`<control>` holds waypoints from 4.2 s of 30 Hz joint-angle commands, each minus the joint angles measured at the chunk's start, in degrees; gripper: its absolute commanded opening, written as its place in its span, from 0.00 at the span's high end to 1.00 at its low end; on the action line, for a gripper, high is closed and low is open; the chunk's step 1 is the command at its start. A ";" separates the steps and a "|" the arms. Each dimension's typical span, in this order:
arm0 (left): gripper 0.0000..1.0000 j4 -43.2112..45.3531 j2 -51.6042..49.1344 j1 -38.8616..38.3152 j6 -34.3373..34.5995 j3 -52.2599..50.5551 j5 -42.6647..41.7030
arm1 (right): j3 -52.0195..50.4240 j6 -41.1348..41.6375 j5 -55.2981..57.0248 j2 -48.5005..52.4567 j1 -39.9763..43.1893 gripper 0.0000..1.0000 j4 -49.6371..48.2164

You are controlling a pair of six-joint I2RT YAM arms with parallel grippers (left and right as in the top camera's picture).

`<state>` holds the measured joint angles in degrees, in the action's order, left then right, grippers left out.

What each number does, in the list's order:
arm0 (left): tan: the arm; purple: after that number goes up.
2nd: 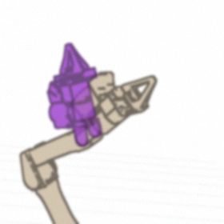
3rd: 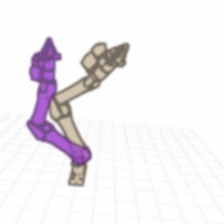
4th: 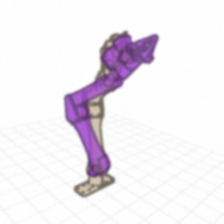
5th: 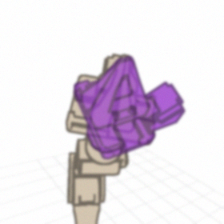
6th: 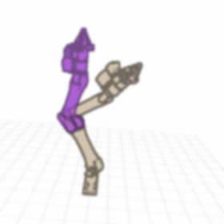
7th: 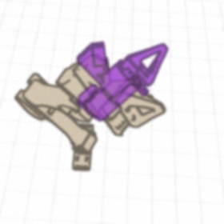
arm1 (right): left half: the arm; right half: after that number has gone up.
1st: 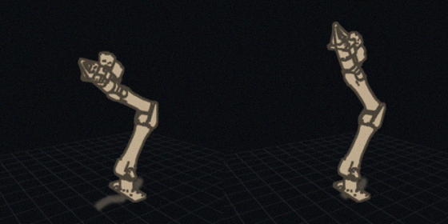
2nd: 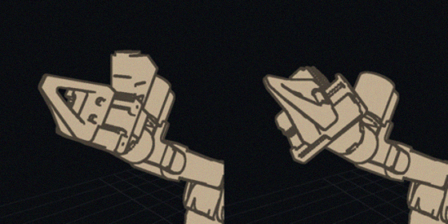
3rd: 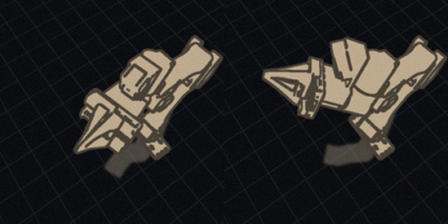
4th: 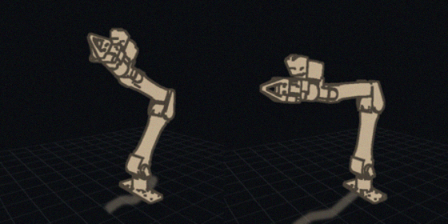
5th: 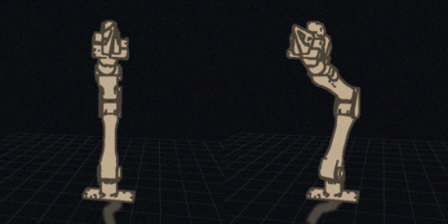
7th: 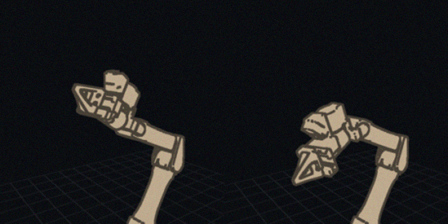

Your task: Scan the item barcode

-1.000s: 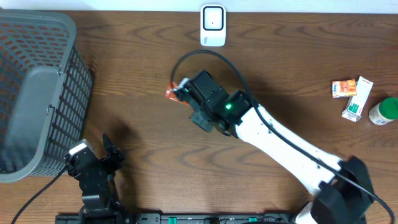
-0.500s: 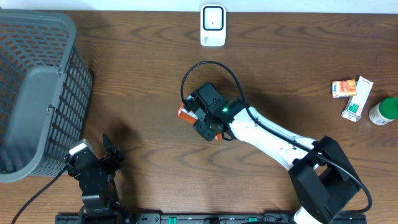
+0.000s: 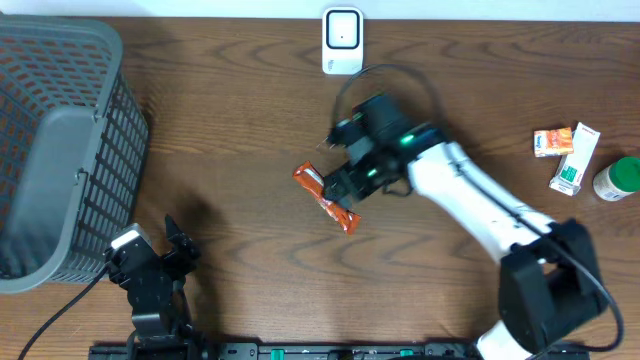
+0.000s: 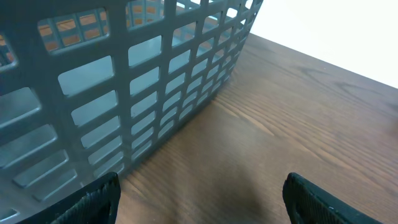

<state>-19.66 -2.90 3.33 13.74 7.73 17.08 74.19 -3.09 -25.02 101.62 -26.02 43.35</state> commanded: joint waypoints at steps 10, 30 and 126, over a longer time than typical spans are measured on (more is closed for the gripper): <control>0.16 -0.04 0.15 0.13 0.31 -0.44 0.79 | -11.41 2.51 -25.05 0.09 13.11 0.71 -4.81; 0.16 -0.04 0.15 0.13 0.33 -0.44 0.79 | -11.76 21.53 2.49 7.91 -4.70 0.99 -18.93; 0.16 -0.04 0.15 0.13 0.33 -0.44 0.79 | -1.14 19.04 22.18 4.90 -14.43 0.99 -14.01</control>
<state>-19.68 -2.90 3.33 13.74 7.73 17.08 73.23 16.91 -3.62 106.08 -41.28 29.98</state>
